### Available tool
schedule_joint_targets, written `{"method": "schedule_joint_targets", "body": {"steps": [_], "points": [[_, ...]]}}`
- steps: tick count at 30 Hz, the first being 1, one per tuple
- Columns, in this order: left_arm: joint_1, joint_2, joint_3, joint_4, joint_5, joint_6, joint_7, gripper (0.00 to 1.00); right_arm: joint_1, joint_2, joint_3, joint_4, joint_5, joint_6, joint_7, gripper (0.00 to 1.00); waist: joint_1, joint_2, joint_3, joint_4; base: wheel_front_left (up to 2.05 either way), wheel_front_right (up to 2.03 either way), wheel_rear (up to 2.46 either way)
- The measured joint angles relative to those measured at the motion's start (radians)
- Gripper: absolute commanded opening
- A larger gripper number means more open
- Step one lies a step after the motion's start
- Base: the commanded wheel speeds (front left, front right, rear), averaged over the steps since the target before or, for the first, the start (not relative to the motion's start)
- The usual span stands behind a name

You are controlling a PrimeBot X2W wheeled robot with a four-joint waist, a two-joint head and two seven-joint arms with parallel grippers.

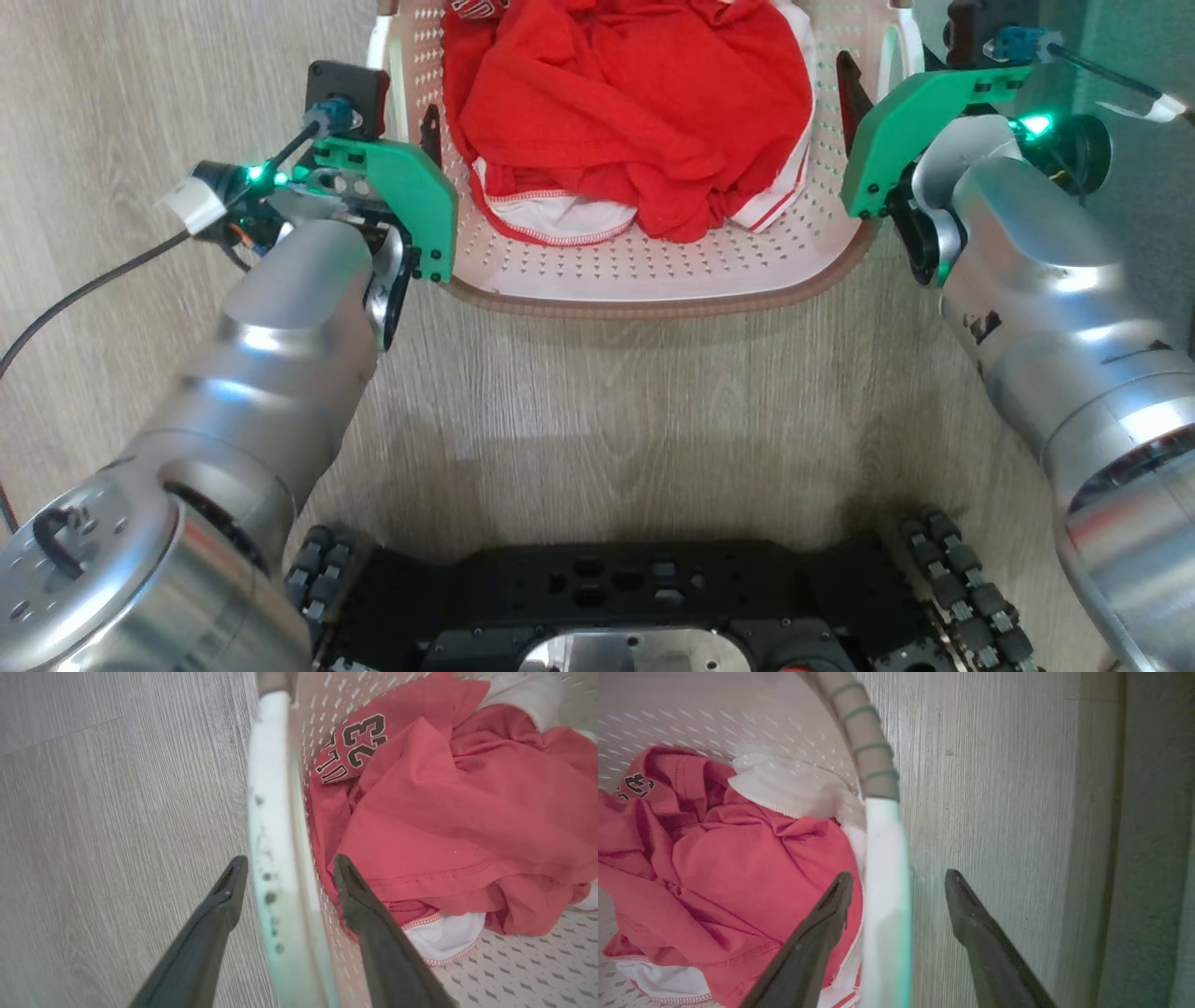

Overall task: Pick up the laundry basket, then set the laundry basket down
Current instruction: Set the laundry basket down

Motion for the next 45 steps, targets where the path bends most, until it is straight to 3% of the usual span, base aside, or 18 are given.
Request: {"method": "schedule_joint_targets", "body": {"steps": [10,19,23,31,38,45], "points": [[0.006,0.005,0.032,-0.013,-0.006,0.019,0.000,1.00,0.000,0.000,0.004,0.001,0.003,0.000,-0.034,1.00,0.0000,0.0000,-0.061,-0.006,0.00,0.00,0.00],[0.097,0.063,0.154,-0.180,0.062,0.049,0.000,1.00,0.010,-0.001,-0.062,-0.020,-0.007,0.000,-0.054,1.00,0.0000,0.0000,-0.174,-0.013,0.00,0.00,0.00],[0.158,0.106,0.281,-0.337,0.151,0.089,0.000,1.00,0.031,-0.002,-0.138,-0.103,-0.083,0.000,-0.054,1.00,-0.0001,0.0000,-0.237,-0.019,0.00,0.00,0.00],[0.423,0.122,0.512,-0.600,0.370,0.095,0.000,1.00,0.267,-0.004,-0.340,-0.310,-0.287,0.000,-0.054,1.00,-0.0001,0.0001,-0.384,-0.022,0.00,0.00,0.00],[0.616,0.119,0.655,-0.773,0.526,0.060,0.000,1.00,0.480,-0.002,-0.459,-0.501,-0.410,0.000,-0.054,1.00,-0.0001,0.0001,-0.522,-0.010,0.00,0.00,0.00],[0.829,0.094,0.771,-0.941,0.616,0.033,0.000,1.00,0.679,0.001,-0.476,-0.687,-0.408,0.000,-0.054,1.00,-0.0001,0.0001,-0.656,0.000,0.00,0.00,0.00]]}}
